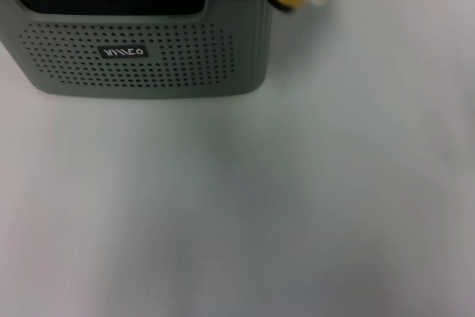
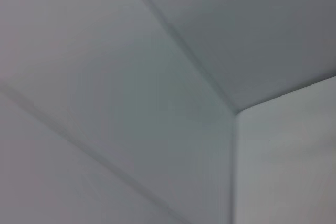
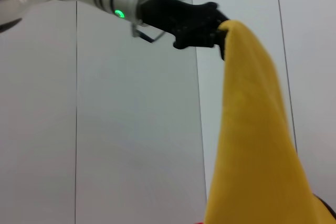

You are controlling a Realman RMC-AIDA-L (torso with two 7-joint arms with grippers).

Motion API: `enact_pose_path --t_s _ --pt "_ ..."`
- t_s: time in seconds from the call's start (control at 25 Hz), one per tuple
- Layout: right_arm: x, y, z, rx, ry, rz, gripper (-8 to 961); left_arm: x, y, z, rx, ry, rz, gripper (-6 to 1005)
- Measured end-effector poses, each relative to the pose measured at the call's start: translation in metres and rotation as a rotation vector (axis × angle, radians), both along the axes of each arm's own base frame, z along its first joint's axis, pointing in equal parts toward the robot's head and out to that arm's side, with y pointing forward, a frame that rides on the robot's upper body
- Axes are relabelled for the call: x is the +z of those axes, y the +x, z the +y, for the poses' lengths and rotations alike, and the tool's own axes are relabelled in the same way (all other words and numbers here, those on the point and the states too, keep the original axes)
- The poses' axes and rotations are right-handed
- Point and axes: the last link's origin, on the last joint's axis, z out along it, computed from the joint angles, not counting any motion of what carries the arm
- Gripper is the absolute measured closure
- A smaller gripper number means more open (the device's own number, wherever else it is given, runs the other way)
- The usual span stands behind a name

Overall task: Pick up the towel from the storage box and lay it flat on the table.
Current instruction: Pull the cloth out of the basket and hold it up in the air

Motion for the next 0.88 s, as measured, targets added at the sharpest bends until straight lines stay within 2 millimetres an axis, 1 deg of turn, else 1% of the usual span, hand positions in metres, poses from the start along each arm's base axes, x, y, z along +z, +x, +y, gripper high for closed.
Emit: enact_pose_path --t_s 0.12,0.24,0.32,0.44,0.52,0.72,0.8,0.88 --pt "0.0 0.0 -0.001 0.002 -0.004 -0.005 186 -0.029 0.004 0.013 -0.026 -0.158 0.007 976" --pt "0.002 0.0 -0.005 0.027 -0.026 -0.003 186 -0.055 -0.002 0.024 -0.053 -0.31 -0.001 976" --pt "0.003 -0.002 -0.01 0.055 -0.046 0.002 186 -0.064 -0.013 0.031 -0.05 -0.385 0.004 976" --pt "0.005 -0.005 -0.019 0.11 -0.072 0.02 187 -0.073 -0.033 0.04 -0.025 -0.47 0.022 976" --pt "0.007 -0.004 -0.024 0.119 -0.074 0.031 187 -0.08 -0.052 0.045 0.003 -0.529 0.041 975" --pt "0.008 0.009 -0.036 0.067 -0.076 0.039 187 -0.097 -0.088 0.046 0.063 -0.619 0.098 975" --pt "0.008 0.012 -0.038 0.055 -0.078 0.036 187 -0.101 -0.102 0.046 0.104 -0.636 0.12 975" --pt "0.009 0.013 -0.038 0.043 -0.074 0.032 186 -0.105 -0.113 0.044 0.141 -0.65 0.152 975"
